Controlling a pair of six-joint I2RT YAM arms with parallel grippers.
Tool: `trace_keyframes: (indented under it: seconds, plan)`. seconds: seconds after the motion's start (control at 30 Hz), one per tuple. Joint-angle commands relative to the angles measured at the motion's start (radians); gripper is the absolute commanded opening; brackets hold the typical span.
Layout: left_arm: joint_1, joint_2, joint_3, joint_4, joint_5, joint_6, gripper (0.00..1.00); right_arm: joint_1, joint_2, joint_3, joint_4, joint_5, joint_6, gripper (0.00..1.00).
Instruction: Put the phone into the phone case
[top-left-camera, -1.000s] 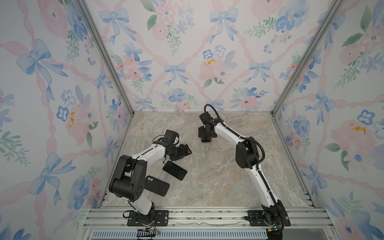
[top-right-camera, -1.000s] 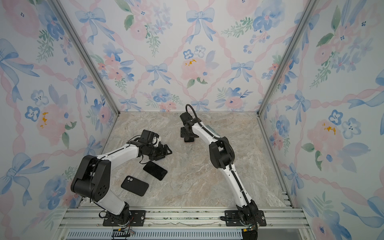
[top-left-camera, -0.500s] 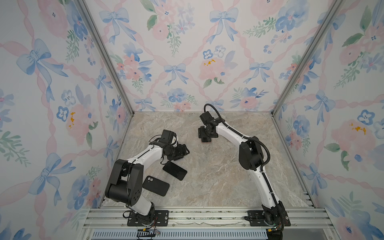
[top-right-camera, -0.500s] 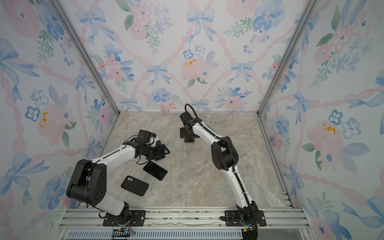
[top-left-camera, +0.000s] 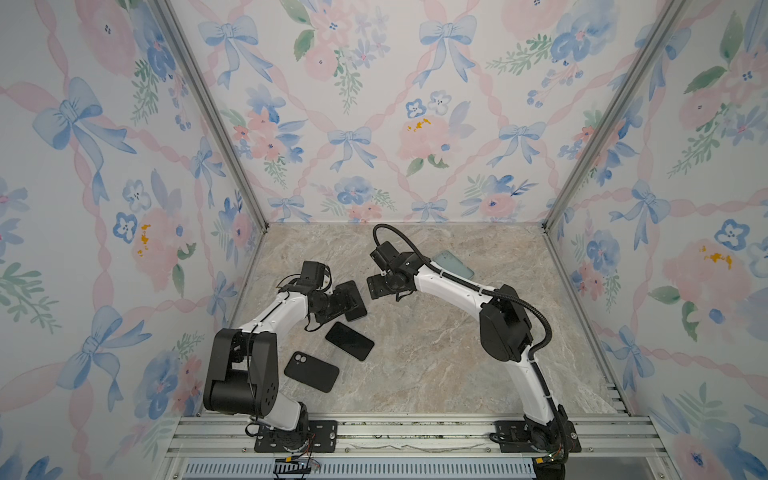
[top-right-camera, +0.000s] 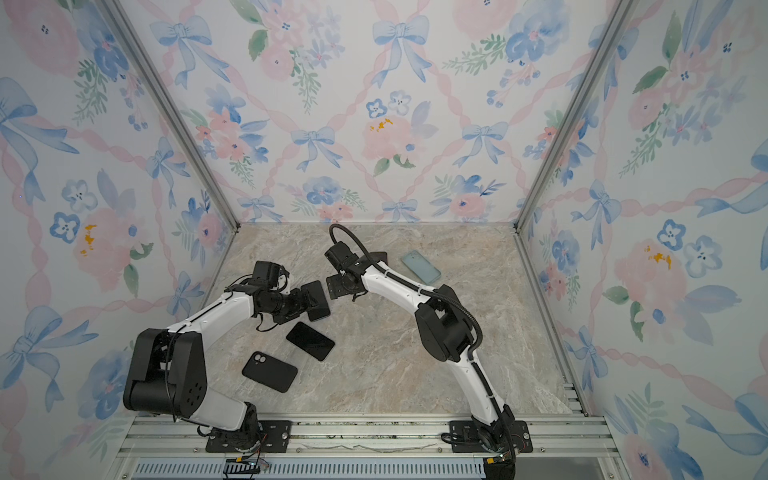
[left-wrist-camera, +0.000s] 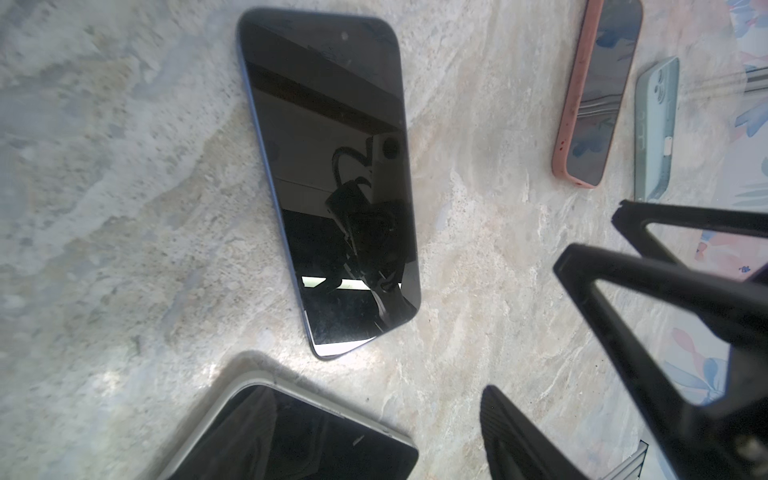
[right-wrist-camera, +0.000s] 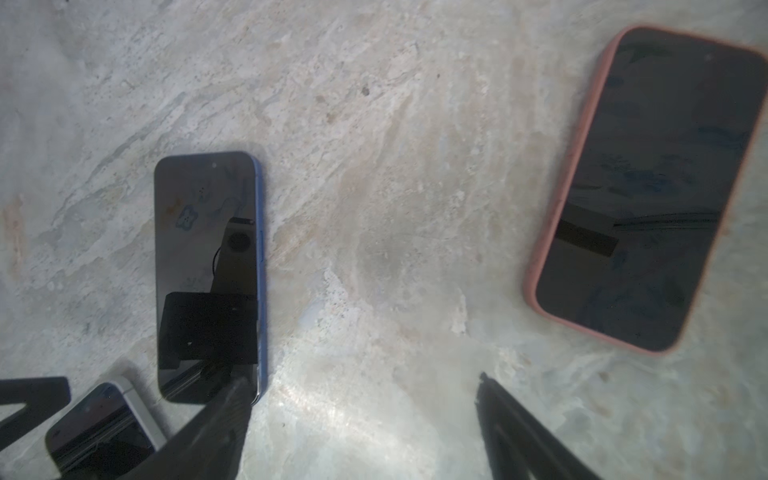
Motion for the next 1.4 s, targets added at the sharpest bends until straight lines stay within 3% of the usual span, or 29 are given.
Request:
trace_keyframes:
  seconds: [0.0, 0.33, 0.6, 1.07, 1.37]
  plan:
    - [0.015, -0.027, -0.011, -0.03, -0.025, 0.015, 0.82, 0.034, 0.003, -0.01, -0.009, -0.012, 0.003, 0.87]
    - [0.087, -0.049, -0.025, -0.073, -0.033, 0.032, 0.87, 0.097, 0.059, 0.034, -0.019, -0.017, 0.026, 0.87]
    - [0.165, -0.106, -0.025, -0.093, -0.014, 0.049, 0.88, 0.115, 0.171, 0.163, -0.087, -0.019, 0.027, 0.88]
    - [0.177, -0.129, -0.057, -0.091, -0.001, 0.047, 0.89, 0.142, 0.326, 0.399, -0.186, -0.033, -0.013, 0.89]
    - [0.178, -0.128, -0.056, -0.092, 0.006, 0.051, 0.91, 0.151, 0.385, 0.458, -0.242, 0.011, -0.022, 0.9]
